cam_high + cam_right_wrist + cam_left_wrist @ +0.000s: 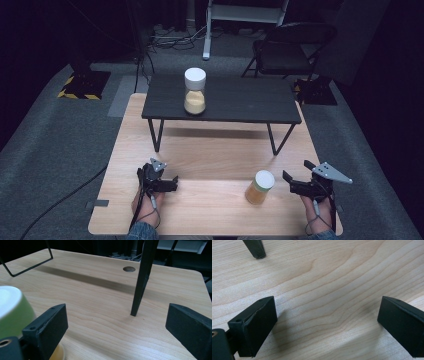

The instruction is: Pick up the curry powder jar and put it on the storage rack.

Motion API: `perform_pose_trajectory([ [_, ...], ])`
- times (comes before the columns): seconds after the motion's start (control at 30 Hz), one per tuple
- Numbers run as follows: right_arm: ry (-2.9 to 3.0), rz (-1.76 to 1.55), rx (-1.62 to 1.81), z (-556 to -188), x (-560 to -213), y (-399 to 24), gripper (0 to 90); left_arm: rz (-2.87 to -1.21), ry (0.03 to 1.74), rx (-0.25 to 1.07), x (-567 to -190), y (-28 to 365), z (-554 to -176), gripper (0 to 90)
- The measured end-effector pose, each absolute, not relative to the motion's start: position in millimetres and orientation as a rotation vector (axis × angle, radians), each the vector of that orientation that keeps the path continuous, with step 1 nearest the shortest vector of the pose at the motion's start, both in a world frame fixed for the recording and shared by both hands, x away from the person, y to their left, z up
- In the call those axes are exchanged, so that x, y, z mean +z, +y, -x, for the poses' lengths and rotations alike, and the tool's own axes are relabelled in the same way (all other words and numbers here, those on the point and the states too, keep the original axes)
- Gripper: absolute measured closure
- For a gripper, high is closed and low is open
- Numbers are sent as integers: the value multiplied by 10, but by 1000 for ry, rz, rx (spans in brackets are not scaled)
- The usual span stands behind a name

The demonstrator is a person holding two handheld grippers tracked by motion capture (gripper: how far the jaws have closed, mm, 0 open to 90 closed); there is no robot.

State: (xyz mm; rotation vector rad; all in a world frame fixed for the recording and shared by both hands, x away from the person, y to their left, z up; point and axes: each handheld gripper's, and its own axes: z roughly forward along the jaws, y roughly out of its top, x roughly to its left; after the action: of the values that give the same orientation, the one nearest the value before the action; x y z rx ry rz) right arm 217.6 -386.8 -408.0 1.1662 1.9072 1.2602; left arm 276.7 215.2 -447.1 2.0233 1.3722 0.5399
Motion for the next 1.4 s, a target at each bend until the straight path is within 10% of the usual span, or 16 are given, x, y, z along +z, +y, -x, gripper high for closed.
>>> perform_pose_trajectory([
  [1.4, 1970, -968, 1427, -1894, -4135, -3293, 74, -2024, 1372, 540, -4470, 2152, -2767, 24],
])
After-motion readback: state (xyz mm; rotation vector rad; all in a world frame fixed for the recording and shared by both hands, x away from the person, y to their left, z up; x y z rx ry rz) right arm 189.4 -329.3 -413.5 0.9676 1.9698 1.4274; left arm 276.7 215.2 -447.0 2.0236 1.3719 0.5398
